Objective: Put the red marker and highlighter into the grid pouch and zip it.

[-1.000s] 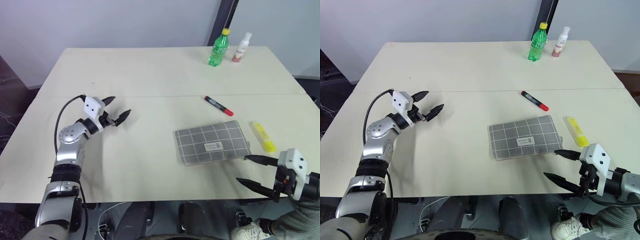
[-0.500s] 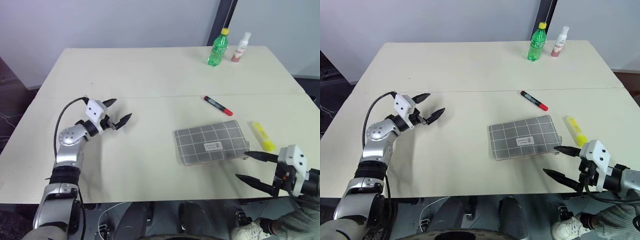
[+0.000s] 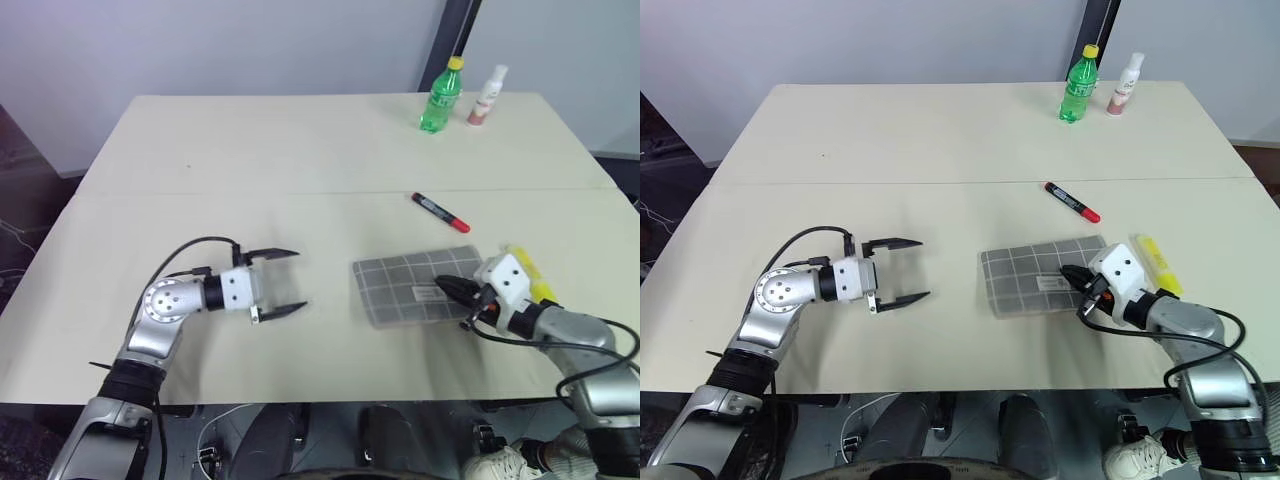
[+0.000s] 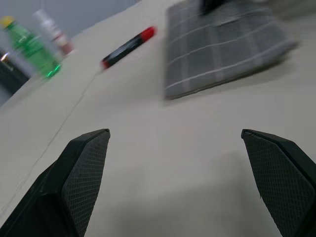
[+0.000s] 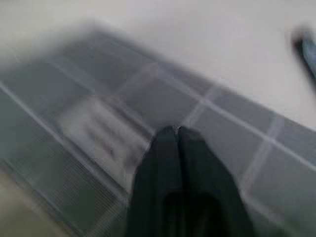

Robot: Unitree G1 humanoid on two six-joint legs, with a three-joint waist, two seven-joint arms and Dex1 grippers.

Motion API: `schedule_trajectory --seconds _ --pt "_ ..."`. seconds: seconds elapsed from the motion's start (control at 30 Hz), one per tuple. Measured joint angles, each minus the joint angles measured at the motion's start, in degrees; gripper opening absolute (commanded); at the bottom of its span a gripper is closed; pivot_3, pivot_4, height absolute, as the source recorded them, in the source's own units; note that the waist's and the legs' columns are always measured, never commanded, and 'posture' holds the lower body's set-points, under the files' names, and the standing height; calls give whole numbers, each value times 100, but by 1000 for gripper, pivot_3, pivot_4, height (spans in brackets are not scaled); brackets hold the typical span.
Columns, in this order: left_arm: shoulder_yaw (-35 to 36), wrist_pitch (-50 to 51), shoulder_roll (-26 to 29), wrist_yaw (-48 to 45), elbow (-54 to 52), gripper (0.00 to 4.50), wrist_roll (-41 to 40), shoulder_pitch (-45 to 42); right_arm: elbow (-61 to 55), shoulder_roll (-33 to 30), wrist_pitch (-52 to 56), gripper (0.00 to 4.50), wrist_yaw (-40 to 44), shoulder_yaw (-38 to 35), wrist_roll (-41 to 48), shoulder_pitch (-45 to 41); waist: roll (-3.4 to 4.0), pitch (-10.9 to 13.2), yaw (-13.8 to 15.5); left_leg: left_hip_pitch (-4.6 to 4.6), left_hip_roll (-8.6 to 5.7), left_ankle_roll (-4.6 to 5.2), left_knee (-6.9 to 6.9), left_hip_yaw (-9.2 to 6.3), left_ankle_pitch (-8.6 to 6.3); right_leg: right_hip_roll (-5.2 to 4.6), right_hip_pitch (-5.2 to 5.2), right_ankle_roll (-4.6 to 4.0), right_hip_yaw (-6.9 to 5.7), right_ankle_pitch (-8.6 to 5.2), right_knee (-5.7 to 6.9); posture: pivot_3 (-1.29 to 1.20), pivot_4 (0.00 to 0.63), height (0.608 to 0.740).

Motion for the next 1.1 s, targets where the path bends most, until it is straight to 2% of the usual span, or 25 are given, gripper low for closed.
schedule_trajectory --seconds 0.1,0.27,0.6,0.7,0.93,0.97,1.1 --pt "-428 -421 -268 -117 87 4500 84 -92 195 -11 -123 10 -231 110 -341 -164 1 -1 38 8 3 0 2 -3 0 5 5 -1 1 1 1 0 150 740" --pt "-850 -893 -662 -163 803 4500 331 -623 165 0 -120 10 -264 255 -458 -232 0 -2 24 15 7 0 4 -4 1 12 9 1 1 2 3 0 150 740" --pt "-1183 -1743 -1535 711 2438 4500 1208 -1481 -292 59 259 10 -282 340 -443 -111 -1 -2 32 16 9 1 12 -10 1 20 14 15 -2 9 4 0 150 740" --pt "-1234 -1766 -1732 720 2756 3673 1202 -1717 -337 97 320 0 -320 341 -442 -111 -1 -2 31 16 8 1 15 -11 1 20 17 16 -3 9 4 0 150 740" --pt "-1394 -1940 -1757 673 3246 201 1391 -2072 -400 135 466 0 -337 331 -345 -197 -2 -2 35 16 10 2 18 -15 2 23 19 20 -6 12 5 0 150 740" --pt "-1390 -1969 -1764 687 3275 31 1391 -2134 -439 135 473 0 -339 330 -341 -206 -1 -2 35 16 9 2 18 -14 2 23 21 20 -6 12 5 0 150 740" --pt "-1387 -1991 -1783 699 3349 31 1380 -2168 -530 184 472 0 -273 222 -96 -180 -2 -1 35 15 6 2 18 -14 2 21 20 22 -6 12 5 0 150 740"
